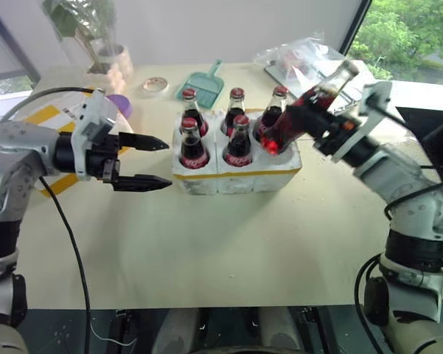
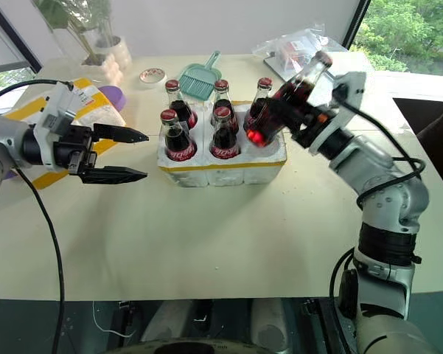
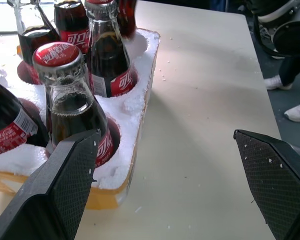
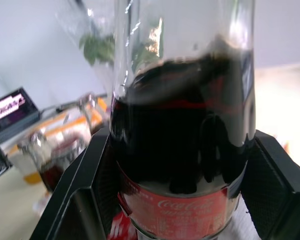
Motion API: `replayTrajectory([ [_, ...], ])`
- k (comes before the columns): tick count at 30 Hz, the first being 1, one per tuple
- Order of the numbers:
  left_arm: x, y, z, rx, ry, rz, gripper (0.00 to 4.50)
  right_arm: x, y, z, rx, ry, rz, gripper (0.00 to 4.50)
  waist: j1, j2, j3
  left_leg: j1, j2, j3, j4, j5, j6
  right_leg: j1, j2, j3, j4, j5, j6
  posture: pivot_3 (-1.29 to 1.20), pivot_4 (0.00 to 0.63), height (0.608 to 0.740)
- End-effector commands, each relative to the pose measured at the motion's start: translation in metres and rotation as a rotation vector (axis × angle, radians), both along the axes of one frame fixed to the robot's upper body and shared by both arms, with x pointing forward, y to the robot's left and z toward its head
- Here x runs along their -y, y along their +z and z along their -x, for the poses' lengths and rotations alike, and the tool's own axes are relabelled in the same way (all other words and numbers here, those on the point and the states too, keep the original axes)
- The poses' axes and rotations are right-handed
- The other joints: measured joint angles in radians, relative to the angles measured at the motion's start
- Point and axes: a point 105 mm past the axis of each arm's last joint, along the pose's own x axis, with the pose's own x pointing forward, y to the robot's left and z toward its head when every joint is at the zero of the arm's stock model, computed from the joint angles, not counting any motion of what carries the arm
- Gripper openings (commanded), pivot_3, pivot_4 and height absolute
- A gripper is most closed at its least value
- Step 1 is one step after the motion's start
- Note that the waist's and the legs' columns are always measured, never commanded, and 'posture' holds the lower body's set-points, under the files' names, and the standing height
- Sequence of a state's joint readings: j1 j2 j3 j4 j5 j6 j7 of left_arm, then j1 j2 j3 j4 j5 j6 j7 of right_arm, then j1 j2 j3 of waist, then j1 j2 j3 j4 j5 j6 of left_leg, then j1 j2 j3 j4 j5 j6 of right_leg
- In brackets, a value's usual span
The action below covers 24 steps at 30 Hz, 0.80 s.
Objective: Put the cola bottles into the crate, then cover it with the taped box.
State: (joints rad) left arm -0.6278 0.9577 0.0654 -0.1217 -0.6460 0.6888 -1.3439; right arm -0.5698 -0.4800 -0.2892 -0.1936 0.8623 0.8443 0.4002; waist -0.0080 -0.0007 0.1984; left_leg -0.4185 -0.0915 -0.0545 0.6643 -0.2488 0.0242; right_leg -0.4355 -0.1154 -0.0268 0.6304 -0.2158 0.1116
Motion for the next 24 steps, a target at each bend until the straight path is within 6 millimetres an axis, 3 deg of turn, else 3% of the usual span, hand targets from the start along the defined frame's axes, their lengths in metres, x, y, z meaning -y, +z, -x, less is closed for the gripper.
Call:
replayTrajectory([
  [1, -0.003, 0.014, 0.004, 0.066, 0.007, 0.011, 4.50, -0.003, 0.020, 0.006, 0.134, -0.003, 0.094, 2.65, -0.002, 0.000, 0.000, 0.000, 0.000, 0.000, 0.000, 0.000, 0.000, 0.000, 0.000, 0.000, 0.000, 0.000, 0.000, 0.00, 0.150, 0.738],
  [6, -0.003, 0.015, 0.004, 0.071, 0.012, 0.012, 4.50, -0.017, 0.000, -0.001, 0.199, 0.022, 0.364, 2.65, -0.005, 0.000, 0.000, 0.000, 0.001, 0.000, -0.001, 0.000, 0.000, -0.001, 0.001, 0.000, 0.000, 0.000, 0.000, 0.00, 0.150, 0.738],
  [9, -0.004, 0.014, 0.003, 0.075, 0.017, 0.010, 4.50, -0.027, -0.006, -0.005, 0.212, 0.061, 0.419, 2.65, -0.006, 0.000, 0.000, 0.000, 0.001, 0.001, 0.000, 0.000, 0.000, -0.001, 0.001, 0.000, 0.000, 0.000, 0.000, 0.00, 0.150, 0.738],
  [11, -0.004, 0.014, 0.003, 0.078, 0.022, 0.008, 4.50, -0.029, -0.009, -0.008, 0.208, 0.068, 0.435, 3.74, -0.006, 0.000, 0.000, 0.000, 0.001, 0.001, 0.000, 0.000, 0.000, -0.001, 0.001, 0.000, 0.000, 0.000, 0.000, 0.00, 0.150, 0.738],
  [13, -0.005, 0.014, 0.003, 0.079, 0.028, 0.006, 4.50, -0.029, -0.010, -0.011, 0.199, 0.068, 0.433, 4.49, -0.005, 0.000, 0.000, 0.000, 0.001, 0.000, -0.001, 0.000, 0.000, -0.001, 0.001, 0.000, 0.000, 0.000, 0.000, 0.00, 0.150, 0.738],
  [16, -0.014, 0.011, 0.006, 0.083, 0.067, -0.017, 4.50, -0.027, -0.018, 0.003, 0.171, 0.167, 0.497, 4.49, -0.003, 0.000, 0.000, 0.000, 0.001, 0.000, -0.001, 0.000, 0.000, -0.001, 0.001, 0.000, 0.000, 0.000, 0.000, 0.00, 0.150, 0.738],
  [20, -0.031, 0.011, 0.009, 0.104, 0.166, -0.041, 4.50, -0.013, -0.005, 0.026, 0.157, 0.255, 0.473, 4.49, -0.003, -0.001, 0.000, 0.000, 0.001, -0.001, -0.001, 0.000, 0.000, -0.001, 0.001, 0.000, -0.001, 0.000, 0.000, 0.00, 0.150, 0.738],
  [24, -0.069, 0.008, 0.008, 0.211, 0.399, -0.155, 4.50, 0.016, 0.034, 0.044, 0.190, 0.255, 0.411, 4.49, -0.004, -0.001, 0.000, -0.001, 0.001, 0.000, -0.001, 0.000, 0.000, -0.001, -0.002, 0.000, -0.001, 0.000, 0.000, 0.00, 0.150, 0.738],
])
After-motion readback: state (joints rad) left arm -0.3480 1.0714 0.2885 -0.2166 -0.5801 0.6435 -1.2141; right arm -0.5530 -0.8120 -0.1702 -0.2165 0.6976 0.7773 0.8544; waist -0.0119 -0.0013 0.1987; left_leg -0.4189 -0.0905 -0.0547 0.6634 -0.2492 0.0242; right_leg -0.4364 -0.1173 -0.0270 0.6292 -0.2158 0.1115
